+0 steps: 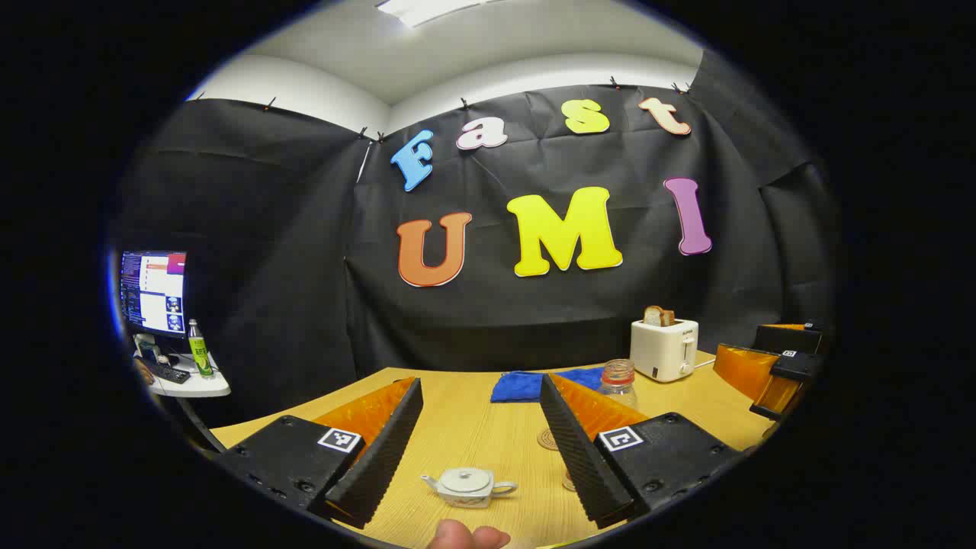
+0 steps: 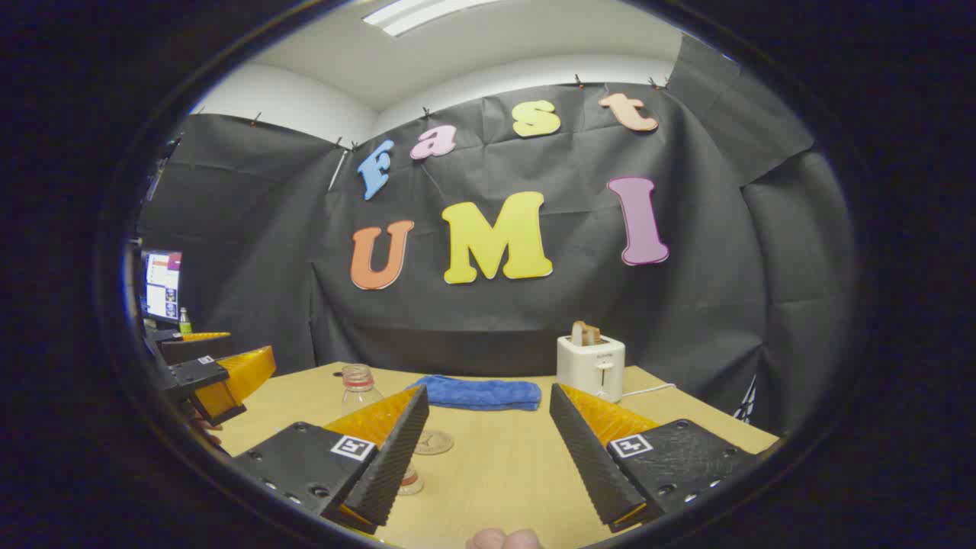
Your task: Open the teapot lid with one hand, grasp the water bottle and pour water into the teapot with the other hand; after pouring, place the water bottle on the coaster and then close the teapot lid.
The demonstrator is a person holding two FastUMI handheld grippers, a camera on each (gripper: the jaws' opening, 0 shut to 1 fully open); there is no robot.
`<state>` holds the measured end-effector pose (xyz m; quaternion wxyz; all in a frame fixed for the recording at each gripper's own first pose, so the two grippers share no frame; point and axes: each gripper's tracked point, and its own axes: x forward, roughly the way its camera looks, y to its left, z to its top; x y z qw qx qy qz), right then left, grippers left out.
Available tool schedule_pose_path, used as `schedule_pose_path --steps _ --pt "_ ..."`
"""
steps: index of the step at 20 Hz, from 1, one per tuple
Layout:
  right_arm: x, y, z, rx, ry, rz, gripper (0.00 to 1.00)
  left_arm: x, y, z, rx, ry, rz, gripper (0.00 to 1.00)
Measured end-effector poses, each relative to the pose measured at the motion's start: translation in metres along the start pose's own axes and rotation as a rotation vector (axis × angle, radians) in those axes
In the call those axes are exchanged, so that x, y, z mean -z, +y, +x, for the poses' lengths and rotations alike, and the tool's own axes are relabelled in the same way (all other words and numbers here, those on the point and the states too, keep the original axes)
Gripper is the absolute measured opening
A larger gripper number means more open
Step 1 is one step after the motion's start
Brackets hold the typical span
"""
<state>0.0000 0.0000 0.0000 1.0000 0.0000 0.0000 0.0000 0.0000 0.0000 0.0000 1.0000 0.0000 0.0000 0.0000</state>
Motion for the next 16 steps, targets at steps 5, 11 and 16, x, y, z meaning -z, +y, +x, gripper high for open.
schedule_pose_path --steps 5,11,16 --pt "-0.003 -0.003 -0.01 0.008 -0.022 -0.006 0.96 -0.003 -0.01 -0.006 0.016 -0.013 0.028 0.97" --pt "0.002 -0.002 -0.021 0.022 -0.008 -0.034 0.95 0.005 0.006 -0.012 0.013 0.002 0.02 1.0" --pt "0.008 0.006 -0.023 0.011 0.011 -0.022 0.96 0.022 0.021 -0.017 0.014 0.046 -0.024 1.0"
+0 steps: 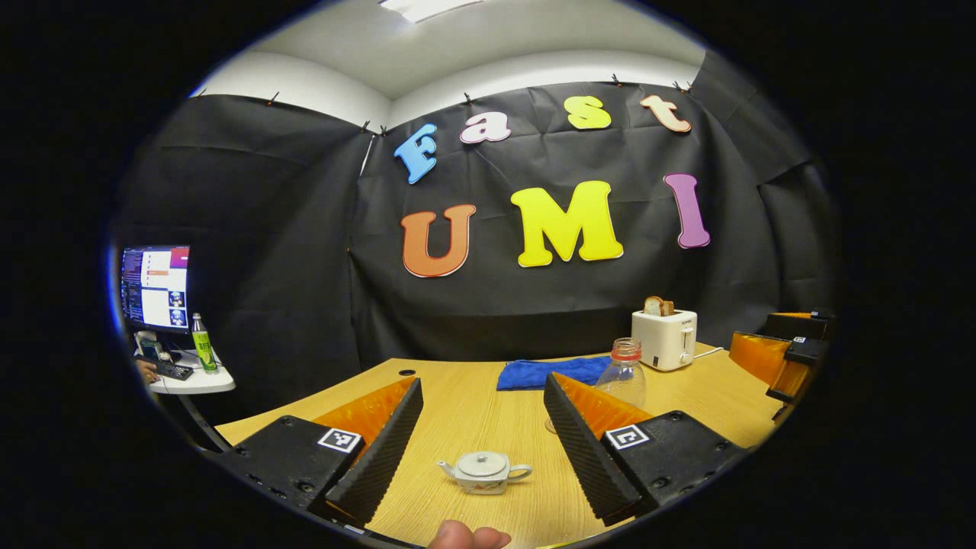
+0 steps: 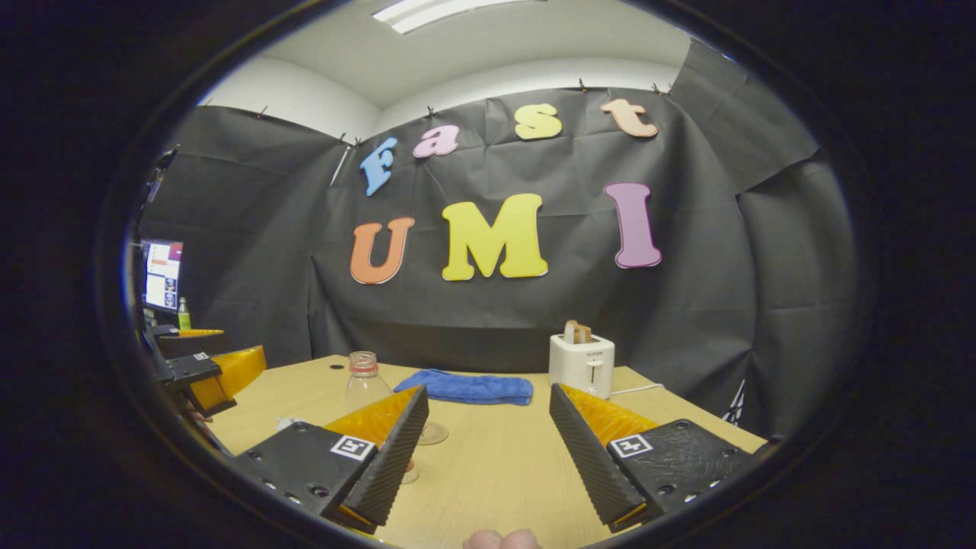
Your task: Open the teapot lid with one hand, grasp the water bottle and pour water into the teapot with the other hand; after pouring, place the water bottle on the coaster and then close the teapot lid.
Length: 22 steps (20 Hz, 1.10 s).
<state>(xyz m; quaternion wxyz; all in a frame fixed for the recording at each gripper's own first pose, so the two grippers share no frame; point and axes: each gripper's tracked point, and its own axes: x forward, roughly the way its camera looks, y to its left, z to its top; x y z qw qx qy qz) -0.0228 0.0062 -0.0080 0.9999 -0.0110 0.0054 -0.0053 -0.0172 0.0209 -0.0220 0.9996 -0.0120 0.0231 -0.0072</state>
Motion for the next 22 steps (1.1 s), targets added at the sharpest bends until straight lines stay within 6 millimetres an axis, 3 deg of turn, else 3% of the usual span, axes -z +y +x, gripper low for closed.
schedule_pose_path --steps 8,14,17,22 --pt "0.015 -0.001 -0.002 0.012 0.028 -0.01 0.93 0.034 -0.007 0.001 0.064 0.09 -0.018 1.0" --pt "0.033 -0.007 0.003 0.024 0.057 -0.017 0.93 0.072 -0.013 0.006 0.091 0.18 0.001 1.0" --pt "0.037 -0.008 0.006 0.028 0.074 -0.01 0.96 0.076 -0.006 0.016 0.076 0.191 -0.009 1.0" --pt "0.044 -0.02 0.008 0.065 0.078 -0.031 0.93 0.104 -0.006 0.037 0.087 0.314 0.005 0.81"
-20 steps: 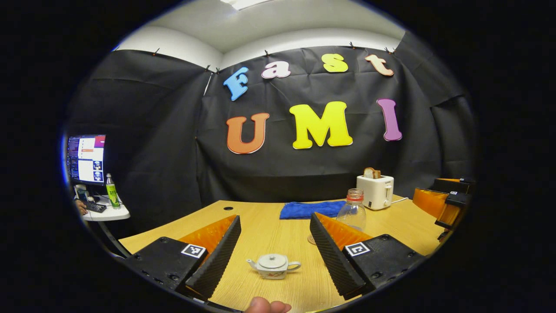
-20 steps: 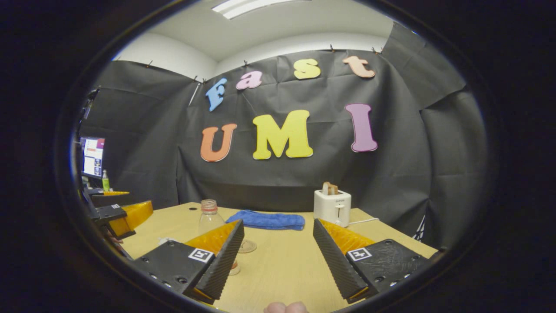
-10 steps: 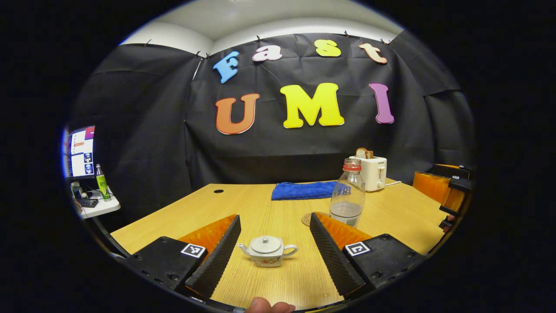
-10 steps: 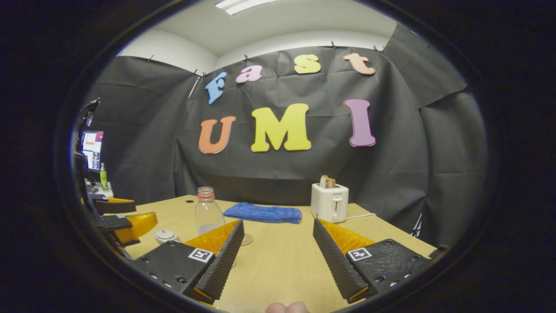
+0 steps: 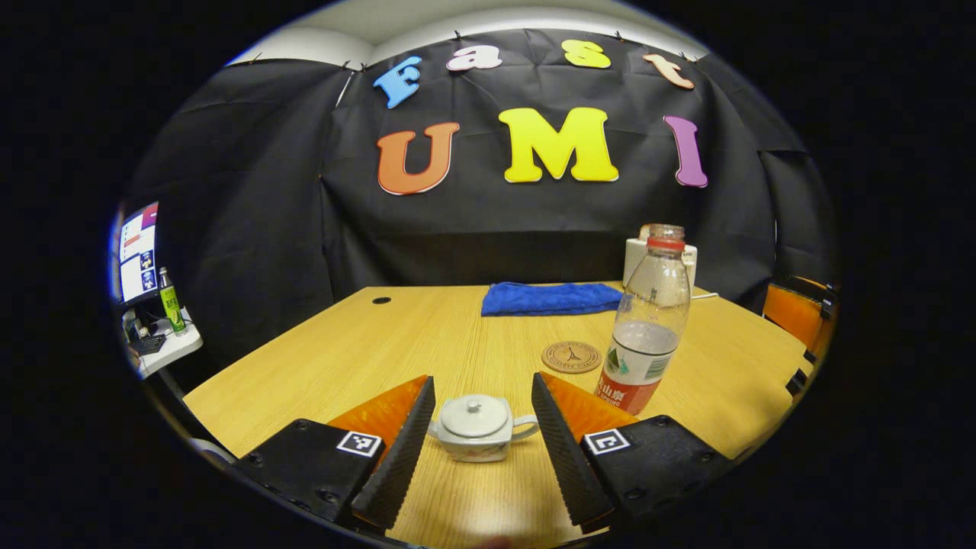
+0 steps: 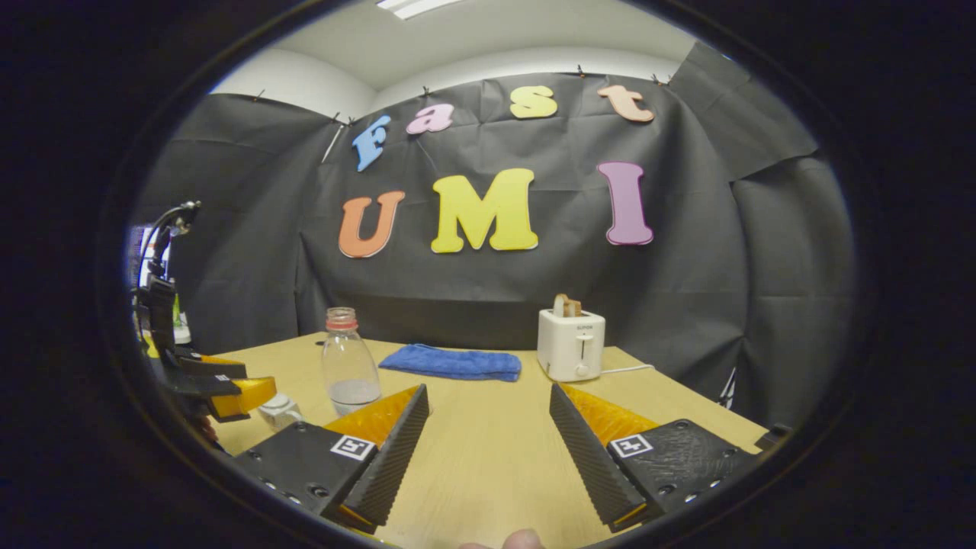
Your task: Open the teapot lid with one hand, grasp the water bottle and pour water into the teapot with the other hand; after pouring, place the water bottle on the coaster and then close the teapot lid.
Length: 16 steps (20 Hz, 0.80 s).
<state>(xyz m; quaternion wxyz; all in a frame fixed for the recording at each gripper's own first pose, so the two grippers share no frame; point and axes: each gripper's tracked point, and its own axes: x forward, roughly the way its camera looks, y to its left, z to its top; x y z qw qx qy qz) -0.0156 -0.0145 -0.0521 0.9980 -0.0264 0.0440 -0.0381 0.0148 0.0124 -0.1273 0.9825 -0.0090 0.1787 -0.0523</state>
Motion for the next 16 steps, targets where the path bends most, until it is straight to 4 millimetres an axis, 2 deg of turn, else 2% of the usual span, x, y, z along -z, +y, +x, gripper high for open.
schedule_pose_path --steps 3,4,5,6,8,9,10,13,14,16 --pt "0.003 -0.004 0.003 0.02 0.005 -0.021 0.92 0.005 0.002 0.007 0.004 0.034 0.016 0.66" --pt "0.004 -0.005 0.003 0.021 0.007 -0.023 0.95 0.008 0.002 0.01 0.005 0.045 0.018 0.6" --pt "0.005 -0.005 0.005 0.021 0.008 -0.025 0.95 0.009 0.003 0.011 0.005 0.054 0.016 0.63" --pt "0.005 -0.004 0.005 0.021 0.009 -0.027 0.95 0.011 0.004 0.012 0.003 0.066 0.014 0.49" --pt "0.005 -0.003 0.006 0.016 0.011 -0.033 0.95 0.014 0.005 0.014 0.002 0.085 0.006 0.37" --pt "0.006 -0.002 0.006 0.013 0.014 -0.036 0.95 0.015 0.006 0.014 -0.003 0.09 0.006 0.36" --pt "0.008 0.0 0.007 0.008 0.018 -0.04 0.95 0.014 0.006 0.015 -0.001 0.086 0.008 0.29" --pt "0.009 0.01 0.006 -0.022 0.027 -0.046 0.96 0.015 0.012 0.016 -0.006 0.086 0.019 0.2" --pt "0.009 0.014 0.006 -0.038 0.024 -0.043 0.96 0.014 0.011 0.017 0.003 0.084 0.013 0.12" --pt "0.01 0.026 0.005 -0.082 0.022 -0.033 0.97 0.01 0.012 0.018 0.007 0.075 0.01 0.06"
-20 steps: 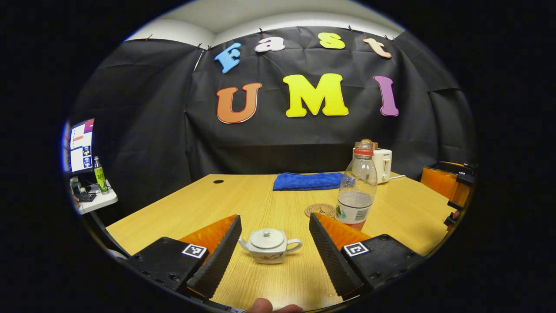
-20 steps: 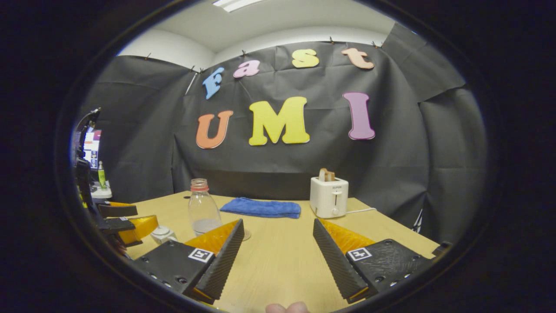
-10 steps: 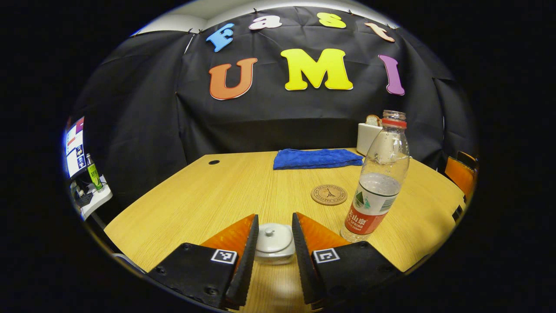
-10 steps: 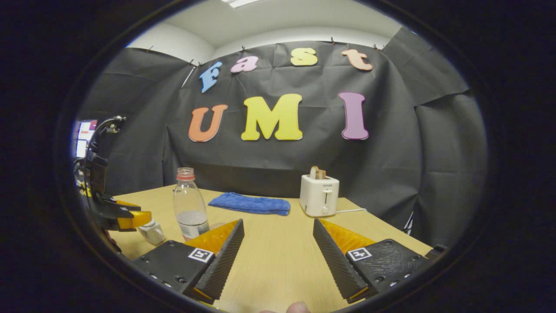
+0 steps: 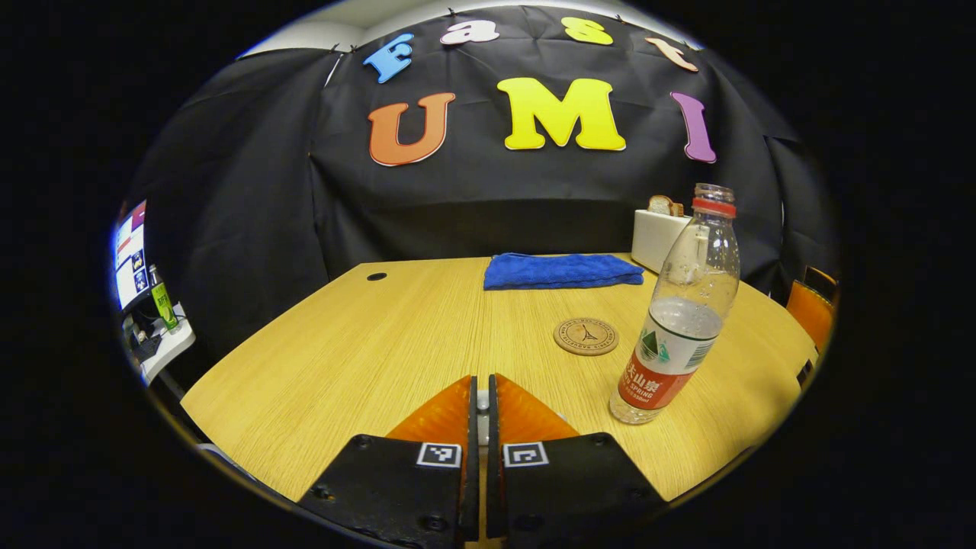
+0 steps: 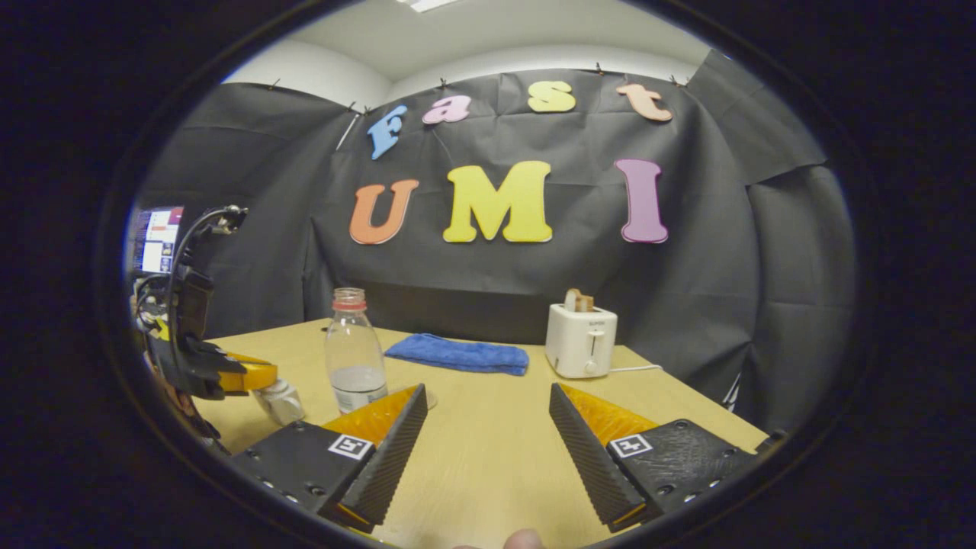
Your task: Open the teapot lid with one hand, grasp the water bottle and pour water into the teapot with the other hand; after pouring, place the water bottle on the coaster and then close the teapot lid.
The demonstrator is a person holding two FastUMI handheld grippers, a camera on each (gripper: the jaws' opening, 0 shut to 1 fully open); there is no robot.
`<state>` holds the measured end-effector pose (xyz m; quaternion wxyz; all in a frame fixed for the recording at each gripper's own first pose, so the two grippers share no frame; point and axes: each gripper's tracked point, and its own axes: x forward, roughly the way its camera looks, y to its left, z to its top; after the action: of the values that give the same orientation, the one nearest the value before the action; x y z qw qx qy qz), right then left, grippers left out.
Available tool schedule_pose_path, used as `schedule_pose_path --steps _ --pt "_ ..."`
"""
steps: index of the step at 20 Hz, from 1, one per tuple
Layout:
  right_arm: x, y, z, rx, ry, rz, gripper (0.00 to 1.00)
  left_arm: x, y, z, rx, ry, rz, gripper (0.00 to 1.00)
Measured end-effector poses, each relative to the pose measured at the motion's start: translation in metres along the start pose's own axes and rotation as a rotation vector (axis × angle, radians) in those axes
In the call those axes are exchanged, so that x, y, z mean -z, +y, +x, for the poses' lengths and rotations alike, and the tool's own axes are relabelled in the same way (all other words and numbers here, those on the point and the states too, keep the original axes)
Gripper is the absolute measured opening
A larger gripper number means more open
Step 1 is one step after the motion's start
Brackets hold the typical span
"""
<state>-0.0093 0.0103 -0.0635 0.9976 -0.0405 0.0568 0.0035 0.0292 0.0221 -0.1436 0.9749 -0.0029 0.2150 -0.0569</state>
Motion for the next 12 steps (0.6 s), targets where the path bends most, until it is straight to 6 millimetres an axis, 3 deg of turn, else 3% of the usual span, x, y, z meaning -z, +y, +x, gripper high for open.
schedule_pose_path --steps 7,12 --pt "0.011 0.058 0.008 -0.181 0.052 -0.007 0.97 -0.042 0.003 -0.031 0.063 -0.128 -0.075 0.03" --pt "0.027 0.097 0.029 -0.255 0.108 -0.001 0.96 -0.054 0.017 -0.049 0.057 -0.186 -0.103 0.03"
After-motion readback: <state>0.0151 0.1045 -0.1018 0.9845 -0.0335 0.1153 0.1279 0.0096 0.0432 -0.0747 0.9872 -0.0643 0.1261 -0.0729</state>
